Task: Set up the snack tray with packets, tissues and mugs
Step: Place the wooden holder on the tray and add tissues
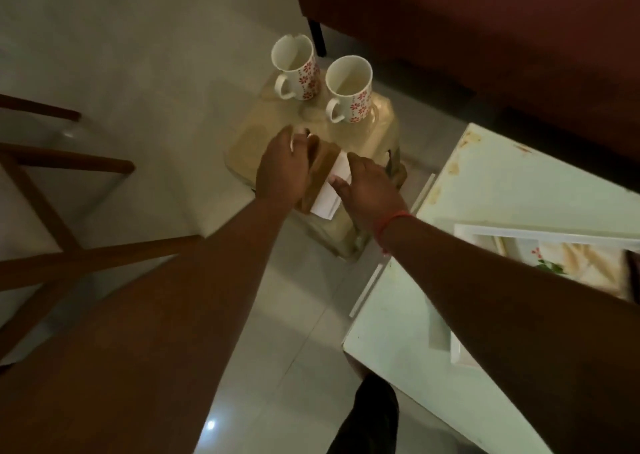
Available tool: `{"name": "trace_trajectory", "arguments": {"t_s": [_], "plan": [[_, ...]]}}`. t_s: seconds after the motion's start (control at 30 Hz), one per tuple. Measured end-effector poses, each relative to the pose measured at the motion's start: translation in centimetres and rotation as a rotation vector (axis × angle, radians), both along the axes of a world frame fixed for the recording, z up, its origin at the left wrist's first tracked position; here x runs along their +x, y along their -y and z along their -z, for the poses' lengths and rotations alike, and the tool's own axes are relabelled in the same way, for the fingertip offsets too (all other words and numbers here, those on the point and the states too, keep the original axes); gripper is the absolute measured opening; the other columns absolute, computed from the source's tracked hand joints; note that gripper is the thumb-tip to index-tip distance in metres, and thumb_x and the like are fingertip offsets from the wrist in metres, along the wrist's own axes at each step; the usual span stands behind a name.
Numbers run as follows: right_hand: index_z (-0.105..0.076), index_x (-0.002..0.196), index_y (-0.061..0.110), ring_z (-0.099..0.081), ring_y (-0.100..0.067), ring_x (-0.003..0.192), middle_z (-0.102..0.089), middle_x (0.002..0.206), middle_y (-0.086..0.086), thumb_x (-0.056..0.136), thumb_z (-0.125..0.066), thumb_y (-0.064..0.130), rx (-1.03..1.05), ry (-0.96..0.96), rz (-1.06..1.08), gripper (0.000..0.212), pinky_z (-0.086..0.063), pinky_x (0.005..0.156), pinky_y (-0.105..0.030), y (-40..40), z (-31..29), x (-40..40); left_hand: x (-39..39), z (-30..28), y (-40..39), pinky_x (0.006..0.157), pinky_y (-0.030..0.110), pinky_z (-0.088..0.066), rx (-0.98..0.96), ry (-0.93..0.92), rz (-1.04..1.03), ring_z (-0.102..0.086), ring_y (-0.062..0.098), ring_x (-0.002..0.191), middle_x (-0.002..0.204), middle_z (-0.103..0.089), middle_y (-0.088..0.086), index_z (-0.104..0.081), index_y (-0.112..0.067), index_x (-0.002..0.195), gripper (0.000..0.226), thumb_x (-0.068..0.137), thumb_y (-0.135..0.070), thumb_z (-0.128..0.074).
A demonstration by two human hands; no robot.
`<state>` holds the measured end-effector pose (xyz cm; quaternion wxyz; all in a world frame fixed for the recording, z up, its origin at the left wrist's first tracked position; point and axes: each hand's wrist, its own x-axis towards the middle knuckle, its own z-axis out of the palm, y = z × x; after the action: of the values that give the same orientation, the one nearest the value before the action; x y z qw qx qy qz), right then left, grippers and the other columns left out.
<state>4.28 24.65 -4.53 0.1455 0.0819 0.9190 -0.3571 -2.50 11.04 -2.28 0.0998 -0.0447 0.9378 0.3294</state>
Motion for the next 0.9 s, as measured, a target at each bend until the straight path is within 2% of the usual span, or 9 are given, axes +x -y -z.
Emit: {"name": "trace_trajectory", "arguments": {"t_s": [0.07, 0.13, 0.23, 0.3, 0.4, 0.53, 0.63, 0.77, 0.9], "plan": [[-0.053, 0.131, 0.008, -0.055, -0.032, 0.115, -0.059, 0.125, -0.015, 0.102, -0.041, 0.044, -0.121, 0.008, 0.130, 0.048, -0.042, 0.094, -0.037, 1.9, -0.3, -1.1, -1.0, 0.5, 0.7, 0.105, 0.043, -0.042, 0.143, 0.317, -0.124, -0.059, 0.025, 0.116, 0.123, -0.066, 0.007, -0.063, -0.021, 0.125, 0.068, 0.097, -0.062, -0.016], [-0.058, 0.122, 0.007, -0.057, -0.024, 0.101, -0.062, 0.111, -0.007, 0.104, -0.039, 0.037, -0.254, 0.054, 0.217, 0.039, -0.037, 0.080, -0.029, 3.2, -0.7, -1.7, -1.6, 1.0, 1.3, 0.104, 0.044, -0.043, 0.176, 0.435, -0.122, -0.061, 0.023, 0.113, 0.119, -0.069, 0.004, -0.066, -0.025, 0.121, 0.079, 0.090, -0.071, -0.010], [-0.054, 0.132, 0.009, -0.057, -0.023, 0.105, -0.063, 0.116, -0.007, 0.105, -0.038, 0.027, -0.405, 0.180, 0.291, 0.036, -0.034, 0.083, -0.025, 4.5, -1.1, -2.3, -2.0, 1.5, 1.5, 0.104, 0.042, -0.044, 0.226, 0.455, -0.148, -0.063, 0.020, 0.108, 0.115, -0.071, 0.002, -0.070, -0.026, 0.115, 0.081, 0.086, -0.075, -0.011], [-0.053, 0.134, 0.011, -0.058, -0.028, 0.113, -0.063, 0.125, -0.011, 0.101, -0.041, 0.019, -0.455, 0.196, 0.328, 0.036, -0.039, 0.086, -0.028, 5.0, -1.3, -2.4, -1.8, 1.1, 1.2, 0.102, 0.040, -0.046, 0.224, 0.423, -0.159, -0.064, 0.018, 0.104, 0.111, -0.071, 0.003, -0.071, -0.025, 0.112, 0.079, 0.088, -0.073, -0.013], [-0.056, 0.131, 0.011, -0.060, -0.025, 0.107, -0.065, 0.121, -0.009, 0.095, -0.045, 0.012, -0.531, 0.163, 0.388, 0.037, -0.044, 0.085, -0.029, 4.4, -1.9, -2.0, -0.8, 0.2, 0.1, 0.097, 0.040, -0.048, 0.207, 0.324, -0.143, -0.066, 0.017, 0.099, 0.103, -0.073, 0.001, -0.074, -0.025, 0.102, 0.076, 0.089, -0.070, -0.014], [-0.057, 0.127, 0.015, -0.061, -0.020, 0.099, -0.064, 0.115, -0.005, 0.096, -0.050, 0.023, -0.597, 0.062, 0.468, 0.032, -0.051, 0.085, -0.035, 2.1, -2.9, 0.4, 1.9, -0.9, -2.5, 0.094, 0.044, -0.052, 0.247, 0.235, -0.144, -0.068, 0.017, 0.097, 0.099, -0.075, -0.004, -0.075, -0.028, 0.098, 0.076, 0.078, -0.076, -0.020], [-0.060, 0.121, 0.022, -0.063, -0.015, 0.093, -0.063, 0.112, -0.001, 0.096, -0.053, 0.031, -0.620, 0.027, 0.504, 0.028, -0.057, 0.087, -0.038, -0.6, -3.3, 3.2, 5.2, -1.7, -5.9, 0.096, 0.041, -0.051, 0.264, 0.192, -0.137, -0.068, 0.017, 0.095, 0.098, -0.074, -0.002, -0.073, -0.023, 0.099, 0.064, 0.093, -0.064, -0.025], [-0.064, 0.099, 0.030, -0.066, -0.010, 0.079, -0.067, 0.090, 0.006, 0.092, -0.057, 0.034, -0.574, -0.031, 0.540, 0.011, -0.060, 0.077, -0.037, -5.4, -3.5, 8.1, 10.6, -1.7, -10.9, 0.096, 0.041, -0.051, 0.322, 0.198, -0.129, -0.066, 0.018, 0.096, 0.101, -0.072, -0.001, -0.070, -0.023, 0.104, 0.055, 0.098, -0.056, -0.027], [-0.059, 0.116, 0.030, -0.061, -0.024, 0.098, -0.056, 0.104, 0.001, 0.093, -0.047, 0.047, -0.402, 0.007, 0.621, 0.032, -0.054, 0.090, -0.046, -10.0, -2.4, 14.1, 16.4, -0.5, -15.8, 0.095, 0.048, -0.053, 0.476, 0.357, -0.154, -0.069, 0.018, 0.098, 0.102, -0.073, 0.000, -0.070, -0.027, 0.106, 0.066, 0.085, -0.074, -0.029]]}}
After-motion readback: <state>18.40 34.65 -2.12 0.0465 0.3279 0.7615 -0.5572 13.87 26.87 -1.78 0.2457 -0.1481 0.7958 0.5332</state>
